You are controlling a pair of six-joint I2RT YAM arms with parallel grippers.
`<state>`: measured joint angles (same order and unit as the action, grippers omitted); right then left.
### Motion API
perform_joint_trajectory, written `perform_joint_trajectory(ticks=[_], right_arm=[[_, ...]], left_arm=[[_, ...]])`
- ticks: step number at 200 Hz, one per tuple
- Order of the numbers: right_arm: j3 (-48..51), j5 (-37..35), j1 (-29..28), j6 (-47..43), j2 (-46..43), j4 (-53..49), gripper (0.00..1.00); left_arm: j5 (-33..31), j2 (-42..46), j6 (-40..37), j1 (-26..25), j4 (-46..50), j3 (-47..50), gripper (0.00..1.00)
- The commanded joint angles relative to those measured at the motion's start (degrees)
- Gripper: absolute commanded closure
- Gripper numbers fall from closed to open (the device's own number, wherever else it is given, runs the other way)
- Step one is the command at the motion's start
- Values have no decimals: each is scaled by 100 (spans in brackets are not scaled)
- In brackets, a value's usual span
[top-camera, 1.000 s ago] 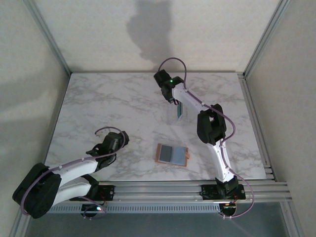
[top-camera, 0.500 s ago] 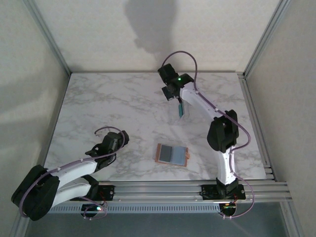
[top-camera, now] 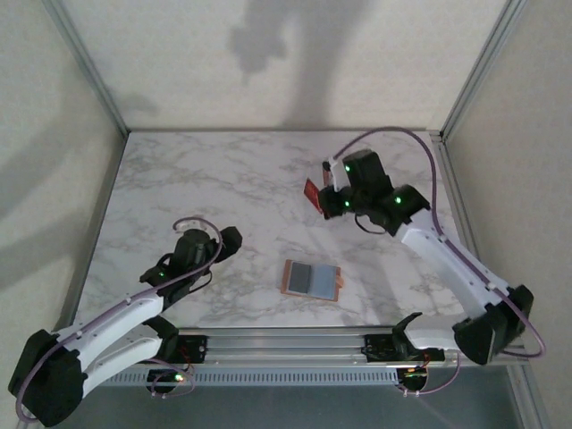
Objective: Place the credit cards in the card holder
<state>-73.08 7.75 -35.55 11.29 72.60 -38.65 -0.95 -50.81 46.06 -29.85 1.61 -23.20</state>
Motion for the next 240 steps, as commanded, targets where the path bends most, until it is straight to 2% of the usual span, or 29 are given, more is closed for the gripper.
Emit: perform_joint_trajectory(ticks=[1,13,32,47,79,103,127,197,240], right_arm=[[677,1418,-37,523,-395,-24,100],[996,1652,-29,648,-613,-234,100],[1643,1969,-5,910,-893,-279,100],[2207,2384,17,1053,-960,-157,100],[3075,2614,316,1217,-1097,-11,100],[3559,3331,844,1155,-1042,171,100],[3807,3965,1239,1211,-692,474,100],[4287,3876,1733,1377,-288,1246,100],[4519,4179,1836,1508,86,1866,100]], left_arm=[[1664,24,-68,20,246,-295,0],[2198,-85,58,5,101,-296,0],[2528,-302,104,-54,62,-314,0],[2572,-472,96,-132,24,-304,0],[2776,-1044,170,-369,-318,-342,1],[2700,-1582,93,-779,-418,-555,11],[2608,-2089,187,-1072,-531,-750,12],[2783,-3126,408,-1504,-1219,-966,11],[2837,-3464,482,-1586,-1381,-1069,9]])
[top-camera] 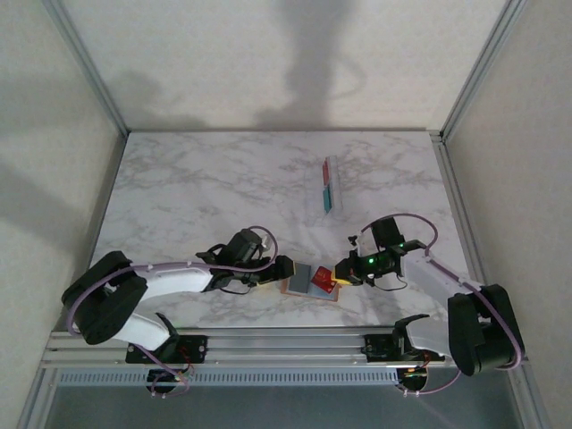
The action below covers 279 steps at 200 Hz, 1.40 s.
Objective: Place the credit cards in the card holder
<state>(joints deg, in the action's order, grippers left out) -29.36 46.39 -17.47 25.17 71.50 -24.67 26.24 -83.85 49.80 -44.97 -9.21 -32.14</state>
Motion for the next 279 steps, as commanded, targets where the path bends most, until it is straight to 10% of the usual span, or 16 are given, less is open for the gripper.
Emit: perform_joint_trajectory(ticks=[1,279], right_arm=[[153,316,31,124,201,483,100],[608,246,135,696,703,1719,98]], left_arm=[[118,-163,108,-73,-300,-172,9],[-20,-572,403,-411,-465,-243,24]])
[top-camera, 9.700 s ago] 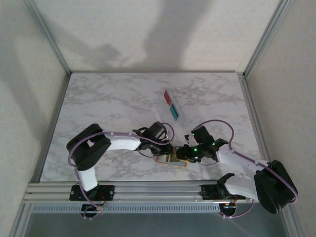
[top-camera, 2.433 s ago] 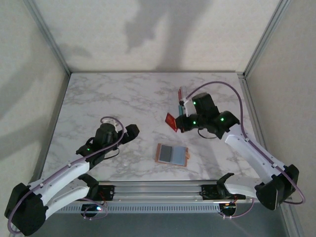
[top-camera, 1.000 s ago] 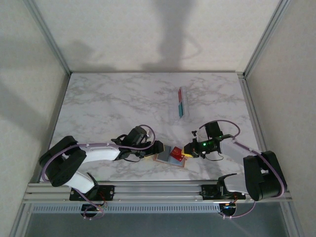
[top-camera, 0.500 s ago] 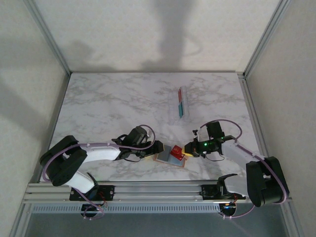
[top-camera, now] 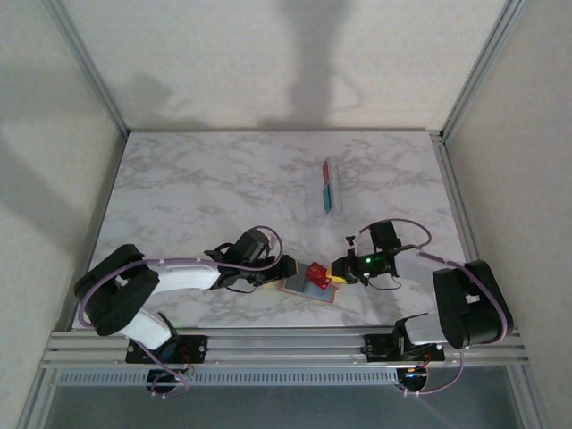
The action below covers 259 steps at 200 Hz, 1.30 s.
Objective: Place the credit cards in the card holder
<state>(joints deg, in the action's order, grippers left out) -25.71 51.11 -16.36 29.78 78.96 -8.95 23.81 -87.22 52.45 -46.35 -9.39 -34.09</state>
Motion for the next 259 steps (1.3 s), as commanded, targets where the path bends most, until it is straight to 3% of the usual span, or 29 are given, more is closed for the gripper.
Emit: perform_joint_trajectory(ticks=[1,20,34,53,121,162,174,205,259], right_arm=[[251,-253,26,260,-64,152,97],[433,-436,25,601,-258,329,95],[602,-564,22,852,-474,505,86],[724,-768,25,999,-797,473,82],[733,-854,-8,888,-1064,43,88],[787,-1209,-36,606,-1349,-426,78],[762,-1338,-45,461,-1445,-600,79],[761,-1248,-104,463,-1515,-617,94],[746,-1298,-225,522,-1732,-874,94]], left_arm=[[221,-230,141,-276,-445,-51,24],[187,-198,267,-448,-491,-75,24],[288,-255,375,-623,-716,-82,23],[299,-389,401,-789,-709,-192,24],[240,-542,372,-929,-595,-353,24],[222,-517,346,-929,-499,-327,23],[204,-500,308,-929,-446,-331,23],[185,-499,264,-930,-386,-362,23],[181,-595,275,-929,-438,-374,23]])
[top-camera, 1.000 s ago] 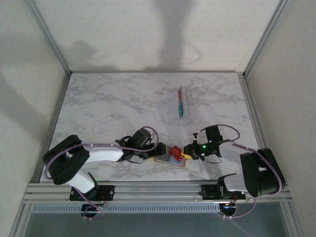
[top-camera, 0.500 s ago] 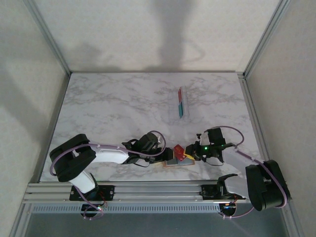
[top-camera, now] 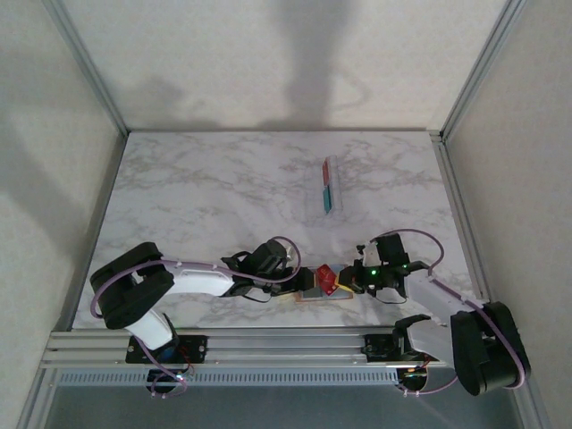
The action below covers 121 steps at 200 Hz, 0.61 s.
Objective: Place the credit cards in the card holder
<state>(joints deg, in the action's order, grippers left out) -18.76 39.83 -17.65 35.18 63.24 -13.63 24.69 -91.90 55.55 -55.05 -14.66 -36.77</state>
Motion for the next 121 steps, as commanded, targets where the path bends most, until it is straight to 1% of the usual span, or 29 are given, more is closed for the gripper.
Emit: perform_joint_trajectory(ticks=[1,25,72,121], right_arm=[[51,-185,-102,-13,-178,-415,93],[134,-316,-159,82,-365,-390,90],[277,-318,-272,342,-270,-20,92],[418,-502,-495,786,-574,162,91]], left_arm=[[91,-127,-35,-59,87,-104,23],[82,-145,-27,-59,79,-94,23],[115,-209,-26,-65,16,-100,23],[150,-238,54,-68,-148,-67,23]])
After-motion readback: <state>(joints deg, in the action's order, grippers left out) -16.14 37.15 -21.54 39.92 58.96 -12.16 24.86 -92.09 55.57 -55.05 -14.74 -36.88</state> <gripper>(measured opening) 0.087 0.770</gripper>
